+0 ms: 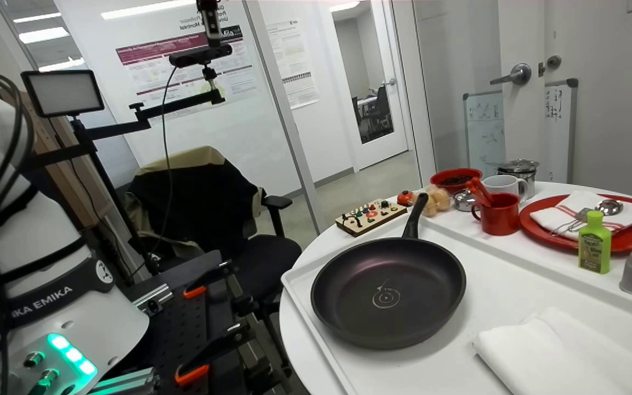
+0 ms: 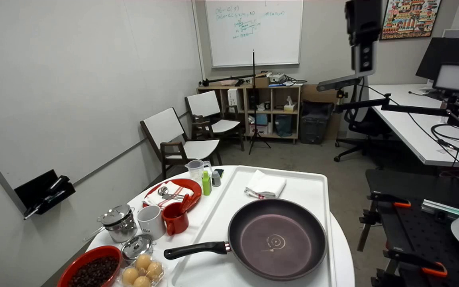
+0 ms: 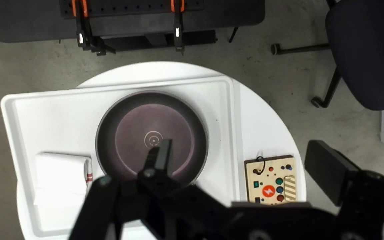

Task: Use the towel to clean the pan

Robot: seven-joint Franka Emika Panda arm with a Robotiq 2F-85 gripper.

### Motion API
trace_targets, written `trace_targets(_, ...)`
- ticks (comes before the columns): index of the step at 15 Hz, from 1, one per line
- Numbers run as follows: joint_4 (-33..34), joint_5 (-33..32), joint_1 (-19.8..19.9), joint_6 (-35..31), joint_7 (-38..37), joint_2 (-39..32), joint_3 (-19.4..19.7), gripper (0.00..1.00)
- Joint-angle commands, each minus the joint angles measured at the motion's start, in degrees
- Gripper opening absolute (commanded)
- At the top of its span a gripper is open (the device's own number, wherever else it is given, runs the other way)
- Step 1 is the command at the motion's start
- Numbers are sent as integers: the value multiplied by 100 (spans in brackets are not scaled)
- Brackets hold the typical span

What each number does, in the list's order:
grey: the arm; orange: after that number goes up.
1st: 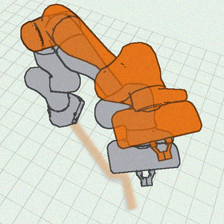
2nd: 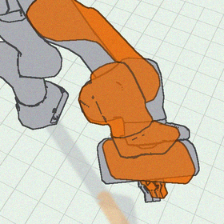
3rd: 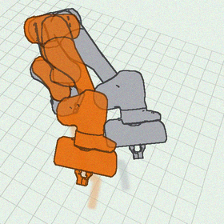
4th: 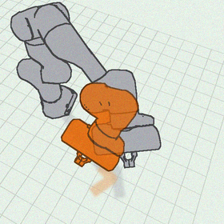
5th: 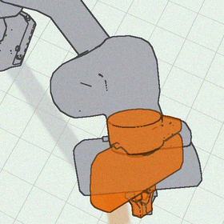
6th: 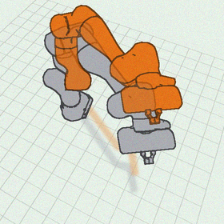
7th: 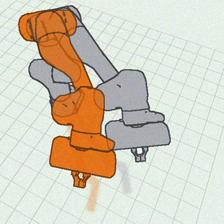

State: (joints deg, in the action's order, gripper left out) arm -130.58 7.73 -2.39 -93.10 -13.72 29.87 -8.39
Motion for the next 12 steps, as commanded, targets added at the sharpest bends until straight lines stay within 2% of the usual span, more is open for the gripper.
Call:
trace_targets(1,134,-322,217,-749,152,-705,209,100)
trace_targets(6,353,-771,558,-1855,89,-1513,602,100)
trace_targets(12,873,-829,883,-2981,81,-2524,1123,100)
